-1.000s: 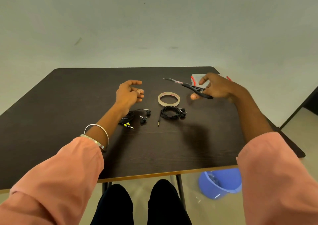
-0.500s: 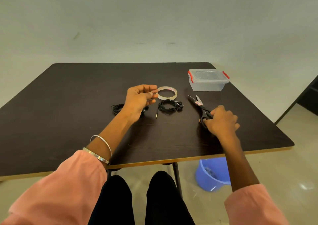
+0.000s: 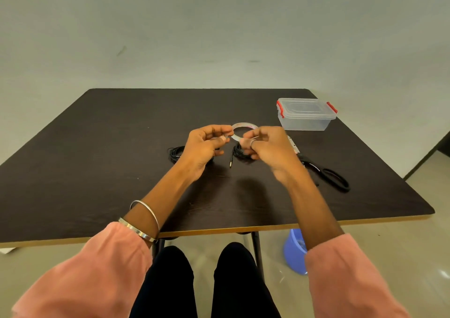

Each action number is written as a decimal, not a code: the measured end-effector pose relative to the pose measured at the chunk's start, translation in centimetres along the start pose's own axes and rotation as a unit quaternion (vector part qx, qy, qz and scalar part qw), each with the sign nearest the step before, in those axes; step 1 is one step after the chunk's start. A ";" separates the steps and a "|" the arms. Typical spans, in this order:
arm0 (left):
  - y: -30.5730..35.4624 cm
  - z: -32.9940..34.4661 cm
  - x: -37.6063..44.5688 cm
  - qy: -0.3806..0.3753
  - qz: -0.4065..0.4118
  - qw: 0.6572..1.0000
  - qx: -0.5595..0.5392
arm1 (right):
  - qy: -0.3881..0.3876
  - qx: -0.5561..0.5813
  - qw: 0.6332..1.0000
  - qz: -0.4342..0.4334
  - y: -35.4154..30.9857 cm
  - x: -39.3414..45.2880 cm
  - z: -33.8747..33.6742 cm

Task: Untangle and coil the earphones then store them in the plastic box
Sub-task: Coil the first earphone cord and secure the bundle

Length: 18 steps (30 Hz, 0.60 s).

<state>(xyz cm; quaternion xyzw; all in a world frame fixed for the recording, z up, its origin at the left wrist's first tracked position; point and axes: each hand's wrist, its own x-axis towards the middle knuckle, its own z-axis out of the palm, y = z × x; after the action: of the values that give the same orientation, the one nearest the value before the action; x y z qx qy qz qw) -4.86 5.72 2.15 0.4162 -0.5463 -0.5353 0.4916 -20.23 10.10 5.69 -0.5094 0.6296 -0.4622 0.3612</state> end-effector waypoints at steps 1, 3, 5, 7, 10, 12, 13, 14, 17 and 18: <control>0.1 -0.1 -0.1 -0.004 0.005 1.000 0.006 | -0.016 0.058 0.998 0.015 0.1 0.4 1.0; 0.2 -0.3 -0.4 -0.011 0.018 1.000 0.011 | -0.019 0.129 0.991 0.030 0.2 1.3 2.5; 0.3 -0.8 -0.5 -0.016 0.028 0.999 0.021 | -0.028 0.185 0.981 0.049 0.0 1.8 3.5; 0.3 -1.3 -0.5 -0.021 0.039 0.998 0.035 | -0.036 0.221 0.972 0.069 -0.1 2.2 4.0; 0.3 -2.2 -0.6 -0.025 0.049 0.998 0.040 | -0.036 0.234 0.967 0.094 -0.3 2.5 4.8; 0.5 -2.9 -0.7 -0.032 0.043 0.998 0.040 | -0.035 0.257 0.960 0.104 -0.4 2.7 5.1; 0.6 -3.4 -0.6 -0.042 0.033 0.998 0.030 | -0.039 0.274 0.955 0.107 -0.5 2.8 5.3; 0.7 -4.1 -0.6 -0.058 0.017 0.998 0.012 | -0.045 0.289 0.950 0.111 -0.6 2.9 5.6; 1.2 -6.4 -0.2 -0.085 -0.037 0.990 -0.106 | -0.053 0.329 0.934 0.128 -0.7 3.3 6.7; 1.3 -7.2 -0.1 -0.059 -0.045 0.984 -0.160 | -0.048 0.337 0.932 0.129 -0.7 3.5 6.9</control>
<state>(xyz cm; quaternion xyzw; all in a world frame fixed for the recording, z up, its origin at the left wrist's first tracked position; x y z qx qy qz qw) 2.35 4.62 3.02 0.3245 -0.4619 -0.6611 0.4943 -14.45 5.15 4.24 -0.2938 0.4792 -0.5718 0.5976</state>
